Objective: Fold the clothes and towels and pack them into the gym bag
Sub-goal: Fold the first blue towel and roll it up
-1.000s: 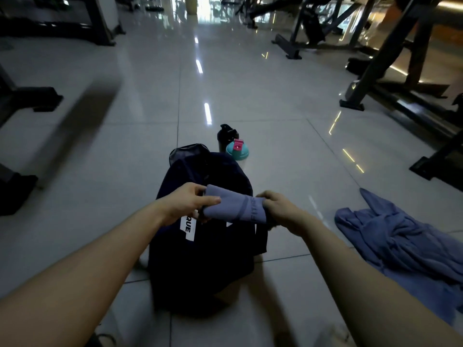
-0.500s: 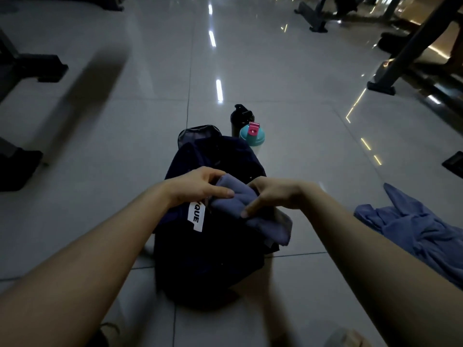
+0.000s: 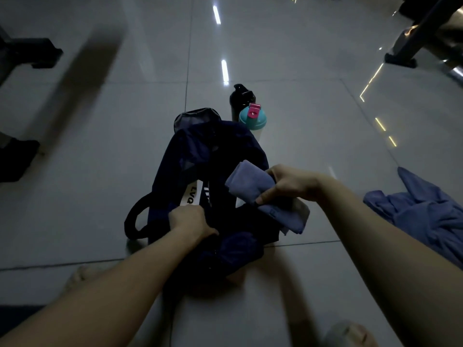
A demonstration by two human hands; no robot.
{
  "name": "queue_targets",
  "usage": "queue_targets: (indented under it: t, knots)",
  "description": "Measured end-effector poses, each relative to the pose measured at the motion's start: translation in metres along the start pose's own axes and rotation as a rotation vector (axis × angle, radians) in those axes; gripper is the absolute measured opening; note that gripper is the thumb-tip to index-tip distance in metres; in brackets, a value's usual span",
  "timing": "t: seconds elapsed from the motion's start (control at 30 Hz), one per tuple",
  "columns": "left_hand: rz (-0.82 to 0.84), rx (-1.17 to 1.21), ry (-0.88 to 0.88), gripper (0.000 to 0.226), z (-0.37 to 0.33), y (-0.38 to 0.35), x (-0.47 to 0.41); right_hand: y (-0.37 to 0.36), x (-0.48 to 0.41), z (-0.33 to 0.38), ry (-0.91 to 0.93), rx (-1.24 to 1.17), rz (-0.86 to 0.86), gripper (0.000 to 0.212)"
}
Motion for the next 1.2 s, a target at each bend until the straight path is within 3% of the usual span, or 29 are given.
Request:
queue_targets:
  t: [0.17,0.37,0.5,0.57,0.63,0.7,0.8,0.87,0.93,1.1,1.2]
  knots:
    - [-0.088,-0.028,0.058,0.056,0.028,0.000,0.002,-0.012,-0.008,-0.001,0.026,-0.006,0.005,0.031]
    - [-0.145,0.108,0.189,0.071,0.064,-0.014,0.019,-0.017,-0.013,0.018,0.059,-0.006,0.051,0.028]
    - [-0.256,0.167,0.157,0.027,0.071,-0.020,0.036,-0.028,-0.017,0.043,0.111,0.014,0.076,0.025]
    - [-0.293,0.252,0.144,0.020,0.076,-0.022,0.041,-0.034,-0.020,0.059,0.155,0.007,0.070,0.027]
    - [-0.285,0.495,0.139,0.025,0.086,-0.026,0.043,-0.039,-0.025,0.076,0.199,-0.023,0.055,0.030]
    - [-0.163,0.923,0.118,0.030,0.096,-0.031,0.044,-0.047,-0.031,0.096,0.238,-0.055,0.082,0.031]
    - [-0.020,1.471,0.250,0.026,0.105,-0.031,0.053,-0.074,-0.044,0.118,0.259,-0.101,0.179,0.027]
    - [0.086,1.718,0.362,0.010,0.111,-0.036,0.058,-0.098,-0.059,0.117,0.229,-0.096,0.231,0.027]
    - [0.183,1.849,0.381,0.018,0.117,-0.043,0.062,-0.121,-0.074,0.106,0.165,0.009,0.287,0.031]
    - [0.155,1.805,0.353,0.022,0.134,-0.048,0.065,-0.154,-0.098,0.092,0.074,0.354,0.437,0.046]
    - [0.011,1.656,0.302,0.029,0.135,-0.046,0.062,-0.165,-0.106,0.094,0.070,0.475,0.421,0.046]
Point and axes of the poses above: each hand's wrist, its own x-axis away from the middle knuckle, its own y-axis out of the back of the hand, z = x × y, the point moved 3 cm from there along -x, towards the middle knuckle, and after that the axes turned 1 degree about -z, right-handed, at the moved point
